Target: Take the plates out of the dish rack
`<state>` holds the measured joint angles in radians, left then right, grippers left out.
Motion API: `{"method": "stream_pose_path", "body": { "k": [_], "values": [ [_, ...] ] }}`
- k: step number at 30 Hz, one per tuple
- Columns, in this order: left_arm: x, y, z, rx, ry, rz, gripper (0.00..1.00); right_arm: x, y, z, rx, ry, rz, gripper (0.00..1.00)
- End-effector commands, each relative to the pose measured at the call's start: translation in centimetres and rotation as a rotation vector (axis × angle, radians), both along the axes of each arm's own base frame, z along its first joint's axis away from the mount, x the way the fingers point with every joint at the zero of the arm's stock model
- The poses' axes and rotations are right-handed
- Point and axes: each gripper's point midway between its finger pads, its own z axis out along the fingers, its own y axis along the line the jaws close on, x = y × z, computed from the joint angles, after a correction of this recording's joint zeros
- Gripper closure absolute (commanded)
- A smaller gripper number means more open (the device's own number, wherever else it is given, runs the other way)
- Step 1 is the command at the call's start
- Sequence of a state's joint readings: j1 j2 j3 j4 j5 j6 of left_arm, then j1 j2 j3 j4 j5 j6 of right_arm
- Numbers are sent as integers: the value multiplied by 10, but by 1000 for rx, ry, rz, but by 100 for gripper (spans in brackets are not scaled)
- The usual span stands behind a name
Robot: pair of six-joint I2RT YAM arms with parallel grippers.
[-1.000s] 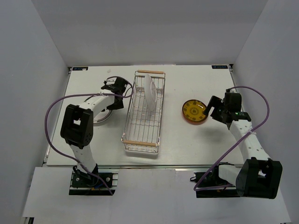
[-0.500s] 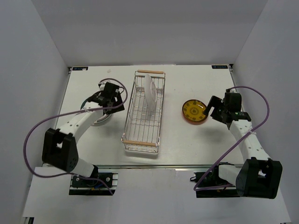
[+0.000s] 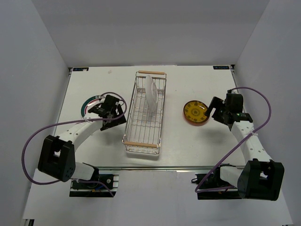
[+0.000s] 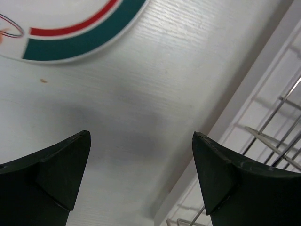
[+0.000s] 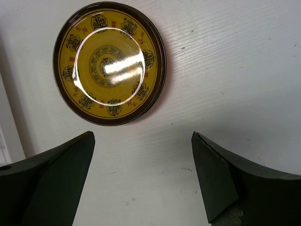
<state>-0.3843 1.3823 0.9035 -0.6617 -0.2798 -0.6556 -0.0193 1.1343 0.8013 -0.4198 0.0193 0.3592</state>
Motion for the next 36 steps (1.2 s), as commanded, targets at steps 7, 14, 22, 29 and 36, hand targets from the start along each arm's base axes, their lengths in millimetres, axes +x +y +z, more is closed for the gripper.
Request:
{"method": "stream_pose_path", "body": {
  "k": [7,14,22,29,36],
  "values": [
    [-9,-40,-3,-141,-6,-80,2,0,0,-1,-2,3,2,11],
    [-22,-49,-13,-161,16,-90,2,1,0,-4,2,14,4,11],
    [-23,-68,-6,-182,5,-123,2,0,1,-4,3,14,6,11],
    [-27,-56,-4,-112,11,-73,2,1,1,-2,3,9,7,11],
    [-22,-44,13,-44,-20,-30,2,0,0,-2,-1,11,5,11]
  ]
}}
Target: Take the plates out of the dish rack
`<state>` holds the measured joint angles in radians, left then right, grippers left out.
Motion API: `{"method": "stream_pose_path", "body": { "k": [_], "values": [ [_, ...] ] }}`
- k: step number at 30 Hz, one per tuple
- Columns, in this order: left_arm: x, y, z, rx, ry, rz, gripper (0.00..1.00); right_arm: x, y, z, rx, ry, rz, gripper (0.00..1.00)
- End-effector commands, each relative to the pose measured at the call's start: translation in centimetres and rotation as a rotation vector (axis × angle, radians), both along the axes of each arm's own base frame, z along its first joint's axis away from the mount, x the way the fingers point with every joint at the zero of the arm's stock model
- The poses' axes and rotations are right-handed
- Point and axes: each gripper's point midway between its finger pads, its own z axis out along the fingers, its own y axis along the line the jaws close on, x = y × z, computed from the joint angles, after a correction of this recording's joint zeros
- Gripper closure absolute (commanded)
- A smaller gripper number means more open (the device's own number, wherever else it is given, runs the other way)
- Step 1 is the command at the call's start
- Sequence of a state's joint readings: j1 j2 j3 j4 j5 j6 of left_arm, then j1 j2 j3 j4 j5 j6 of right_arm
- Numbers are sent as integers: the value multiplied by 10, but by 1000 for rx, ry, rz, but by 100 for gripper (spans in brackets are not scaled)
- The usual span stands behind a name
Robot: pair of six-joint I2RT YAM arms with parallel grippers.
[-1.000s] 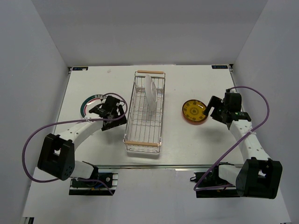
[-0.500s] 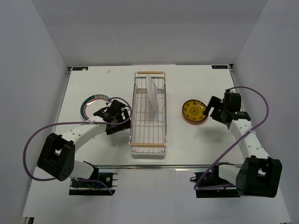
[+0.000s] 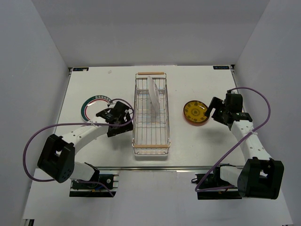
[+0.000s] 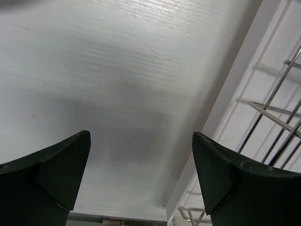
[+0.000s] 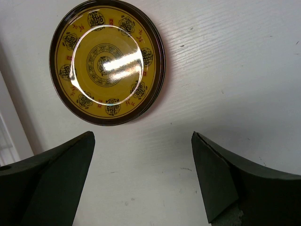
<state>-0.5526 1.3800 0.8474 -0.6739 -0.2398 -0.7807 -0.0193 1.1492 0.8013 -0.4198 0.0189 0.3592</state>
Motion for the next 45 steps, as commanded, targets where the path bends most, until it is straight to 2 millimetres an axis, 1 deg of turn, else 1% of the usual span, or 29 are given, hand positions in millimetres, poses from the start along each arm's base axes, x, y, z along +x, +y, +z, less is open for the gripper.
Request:
{"method": "stream_pose_path", "body": {
  "k": [1,2,3,4,5,6,8,10,11,12,13,14,15,16,17,18,19,20,21,23,25,26,28,32,34,35,36,41,45],
  "values": [
    [15,16,36,77,-91,79,2,0,0,3,-2,-9,5,11],
    [19,27,44,109,-108,121,2,0,0,3,-3,-9,6,11],
    [27,29,65,120,-145,154,2,0,0,3,-2,-7,9,11],
    [25,41,74,155,-135,186,2,0,0,3,-1,-7,7,11],
    [30,51,89,194,-185,217,2,0,0,3,-2,-6,7,11],
    [39,49,112,178,-236,231,2,0,0,3,-1,-4,8,11],
    [49,43,143,134,-315,201,2,0,1,3,1,-4,11,11],
    [67,23,180,60,-426,95,2,0,0,4,-2,-6,9,11],
    [69,4,190,-24,-440,14,2,0,0,5,-1,-10,9,11],
    [77,-16,209,-93,-510,-54,2,0,0,5,-3,-12,10,11],
    [81,-27,223,-113,-550,-134,2,0,0,5,-2,-10,9,11],
    [82,-42,232,-156,-572,-199,2,0,0,5,-1,-12,8,11],
    [83,-66,237,-234,-570,-296,2,0,0,5,-3,-12,9,11],
    [85,-77,249,-263,-591,-350,2,0,-1,5,-4,-10,8,11],
    [86,-85,252,-286,-592,-382,2,0,0,4,-2,-9,9,11],
    [88,-101,248,-327,-574,-445,2,0,0,4,-3,-9,10,11],
    [91,-109,255,-348,-583,-466,2,0,0,3,0,-4,9,11],
    [94,-114,254,-359,-576,-478,2,0,0,3,-1,-3,8,11],
    [100,-119,244,-355,-548,-486,2,1,0,2,-4,-1,11,11],
    [106,-125,243,-359,-543,-492,2,1,0,3,-2,-1,12,11],
    [115,-131,232,-358,-520,-484,2,0,0,2,-1,0,11,11],
    [119,-133,233,-361,-522,-484,2,0,0,2,-1,0,12,11],
    [125,-139,224,-365,-505,-486,6,1,0,2,-2,-1,12,11],
    [133,-143,214,-365,-493,-473,17,0,0,4,-5,-8,15,11],
    [135,-144,208,-371,-494,-462,20,1,0,5,-5,-14,15,11],
    [137,-146,210,-383,-510,-459,24,0,0,3,-5,-8,13,11],
    [137,-147,205,-386,-504,-456,26,1,0,3,-5,-8,13,11],
    [146,-149,200,-400,-500,-440,36,1,0,2,-5,-1,13,11],
    [153,-149,197,-404,-494,-425,39,0,0,4,-5,-6,15,11]
  ]
}}
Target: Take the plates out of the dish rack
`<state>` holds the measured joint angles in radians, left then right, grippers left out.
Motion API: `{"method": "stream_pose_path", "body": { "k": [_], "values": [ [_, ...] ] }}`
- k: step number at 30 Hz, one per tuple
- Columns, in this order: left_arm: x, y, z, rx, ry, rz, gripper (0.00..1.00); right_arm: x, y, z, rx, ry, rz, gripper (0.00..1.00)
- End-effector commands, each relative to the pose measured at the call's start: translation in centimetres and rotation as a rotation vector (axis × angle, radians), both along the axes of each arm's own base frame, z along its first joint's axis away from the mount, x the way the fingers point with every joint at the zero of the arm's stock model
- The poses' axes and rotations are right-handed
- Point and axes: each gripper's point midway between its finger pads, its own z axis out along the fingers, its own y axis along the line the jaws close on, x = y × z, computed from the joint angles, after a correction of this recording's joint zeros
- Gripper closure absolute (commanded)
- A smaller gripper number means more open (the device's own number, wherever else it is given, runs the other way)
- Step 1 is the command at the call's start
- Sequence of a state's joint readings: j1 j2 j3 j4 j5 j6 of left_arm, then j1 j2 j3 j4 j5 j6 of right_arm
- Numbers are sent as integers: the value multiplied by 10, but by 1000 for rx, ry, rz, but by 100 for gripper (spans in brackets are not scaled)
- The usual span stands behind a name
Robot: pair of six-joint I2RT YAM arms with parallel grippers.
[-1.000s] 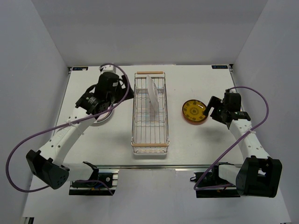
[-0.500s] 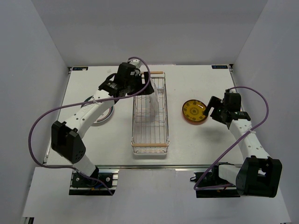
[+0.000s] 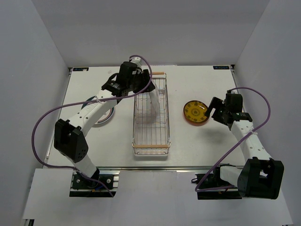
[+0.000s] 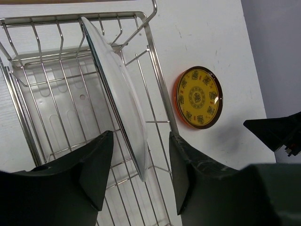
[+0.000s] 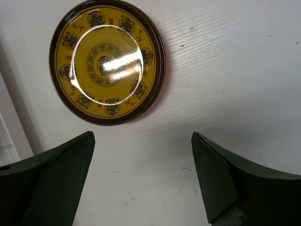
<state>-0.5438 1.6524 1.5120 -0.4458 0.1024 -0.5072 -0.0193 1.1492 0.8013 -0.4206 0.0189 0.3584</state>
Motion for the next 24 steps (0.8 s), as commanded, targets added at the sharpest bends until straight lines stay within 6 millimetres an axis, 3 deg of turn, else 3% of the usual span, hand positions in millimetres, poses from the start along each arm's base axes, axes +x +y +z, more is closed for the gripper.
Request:
{"method": "stream_pose_path", "body": {
  "k": [1,6,13,24],
  "values": [
    [7,-3,9,-33,-18,5,40,0,0,4,-4,-7,14,11],
    [9,-4,6,-39,-13,13,47,1,0,3,-4,-5,14,11],
    [12,-10,1,-48,-7,-7,68,0,0,3,-4,-2,14,11],
    [12,-17,0,-75,-13,-37,77,0,0,5,-4,-8,14,11]
  ]
}}
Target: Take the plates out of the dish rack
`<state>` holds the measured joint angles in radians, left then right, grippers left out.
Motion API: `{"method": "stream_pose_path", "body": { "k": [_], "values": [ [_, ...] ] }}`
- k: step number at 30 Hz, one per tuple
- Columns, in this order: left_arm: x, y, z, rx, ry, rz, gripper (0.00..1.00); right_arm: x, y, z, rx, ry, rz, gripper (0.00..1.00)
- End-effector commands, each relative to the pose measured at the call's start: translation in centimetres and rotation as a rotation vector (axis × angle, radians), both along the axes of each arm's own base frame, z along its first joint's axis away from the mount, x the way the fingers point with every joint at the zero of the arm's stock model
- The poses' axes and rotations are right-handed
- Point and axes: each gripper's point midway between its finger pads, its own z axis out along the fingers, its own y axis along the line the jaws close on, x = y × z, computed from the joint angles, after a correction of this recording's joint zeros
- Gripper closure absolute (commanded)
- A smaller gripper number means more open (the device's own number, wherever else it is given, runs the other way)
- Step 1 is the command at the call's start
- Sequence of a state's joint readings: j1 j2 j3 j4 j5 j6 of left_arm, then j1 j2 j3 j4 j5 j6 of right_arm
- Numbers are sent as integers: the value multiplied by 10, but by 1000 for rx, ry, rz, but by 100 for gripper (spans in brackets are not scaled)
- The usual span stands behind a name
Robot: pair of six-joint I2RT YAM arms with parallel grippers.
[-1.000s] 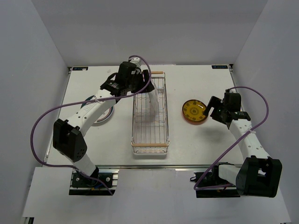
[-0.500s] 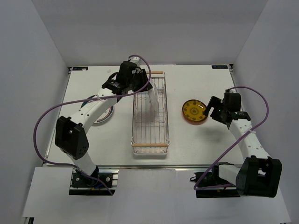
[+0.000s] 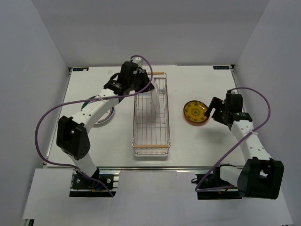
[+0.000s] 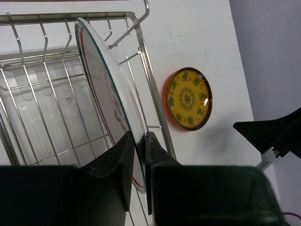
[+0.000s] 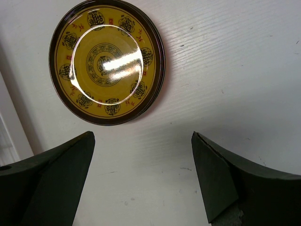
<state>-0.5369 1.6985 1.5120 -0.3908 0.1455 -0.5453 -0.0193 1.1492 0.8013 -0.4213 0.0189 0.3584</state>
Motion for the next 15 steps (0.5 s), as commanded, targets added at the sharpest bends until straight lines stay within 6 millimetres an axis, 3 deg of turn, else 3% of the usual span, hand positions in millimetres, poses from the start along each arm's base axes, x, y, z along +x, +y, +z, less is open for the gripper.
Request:
{"method": "stream_pose_path", "body": {
  "k": [1,12,15],
  "values": [
    [2,-6,9,-31,-35,-29,78,0,0,5,-4,-12,14,11],
    [-2,-11,23,-86,-53,-47,99,0,0,4,-4,-8,14,11],
    [-4,-11,31,-111,-66,-45,100,0,0,5,-4,-11,13,11]
  ]
}}
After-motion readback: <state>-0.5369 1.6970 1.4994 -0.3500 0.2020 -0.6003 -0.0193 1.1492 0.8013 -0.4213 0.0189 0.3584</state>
